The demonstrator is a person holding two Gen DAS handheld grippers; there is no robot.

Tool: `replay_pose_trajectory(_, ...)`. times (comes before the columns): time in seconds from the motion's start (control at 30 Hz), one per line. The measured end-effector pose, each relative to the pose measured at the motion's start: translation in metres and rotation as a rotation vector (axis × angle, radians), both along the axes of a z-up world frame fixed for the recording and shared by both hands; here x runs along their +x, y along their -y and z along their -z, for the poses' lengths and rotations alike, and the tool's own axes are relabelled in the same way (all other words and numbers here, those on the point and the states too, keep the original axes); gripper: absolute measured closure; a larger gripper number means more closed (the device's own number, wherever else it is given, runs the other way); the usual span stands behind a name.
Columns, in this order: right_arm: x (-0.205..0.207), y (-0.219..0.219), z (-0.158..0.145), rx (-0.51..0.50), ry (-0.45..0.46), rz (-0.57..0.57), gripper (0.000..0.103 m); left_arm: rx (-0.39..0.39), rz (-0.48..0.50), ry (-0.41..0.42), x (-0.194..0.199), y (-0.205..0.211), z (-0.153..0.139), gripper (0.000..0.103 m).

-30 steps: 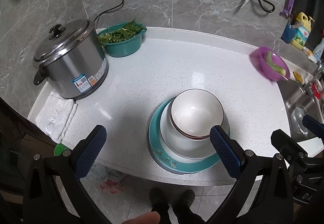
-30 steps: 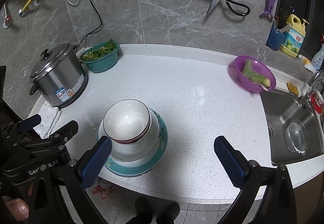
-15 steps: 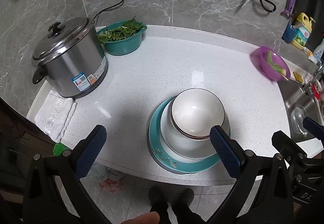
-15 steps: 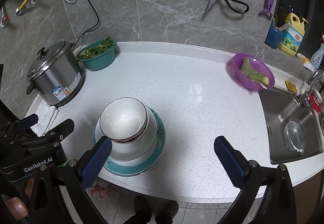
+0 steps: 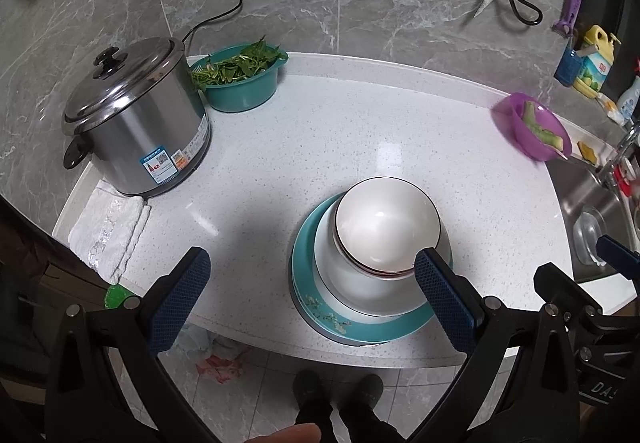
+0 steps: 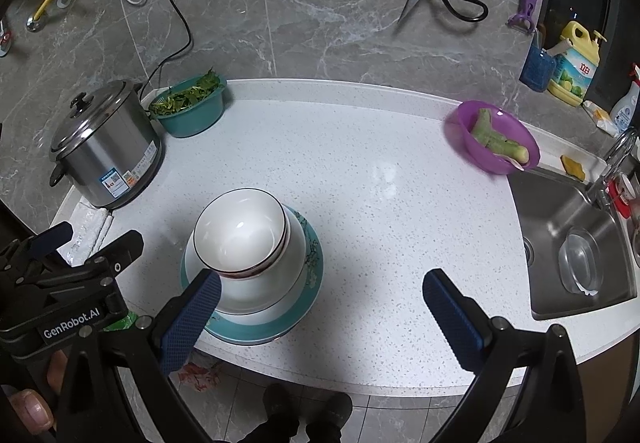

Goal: Organize plates and bowls

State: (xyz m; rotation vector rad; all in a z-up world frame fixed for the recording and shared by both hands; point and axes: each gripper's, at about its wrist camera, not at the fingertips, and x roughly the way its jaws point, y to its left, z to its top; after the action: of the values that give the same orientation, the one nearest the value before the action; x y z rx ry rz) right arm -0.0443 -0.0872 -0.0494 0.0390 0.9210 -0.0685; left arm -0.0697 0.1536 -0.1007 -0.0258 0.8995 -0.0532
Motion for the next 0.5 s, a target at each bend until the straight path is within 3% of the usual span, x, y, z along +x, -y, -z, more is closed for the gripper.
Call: replay_pose_trajectory(0.5,-0.001,0.0008,0.0007,0.006,-0.002,0.003,0.0,0.0,0.004,0.0,0.002,0.0004,-0.0014,0.0)
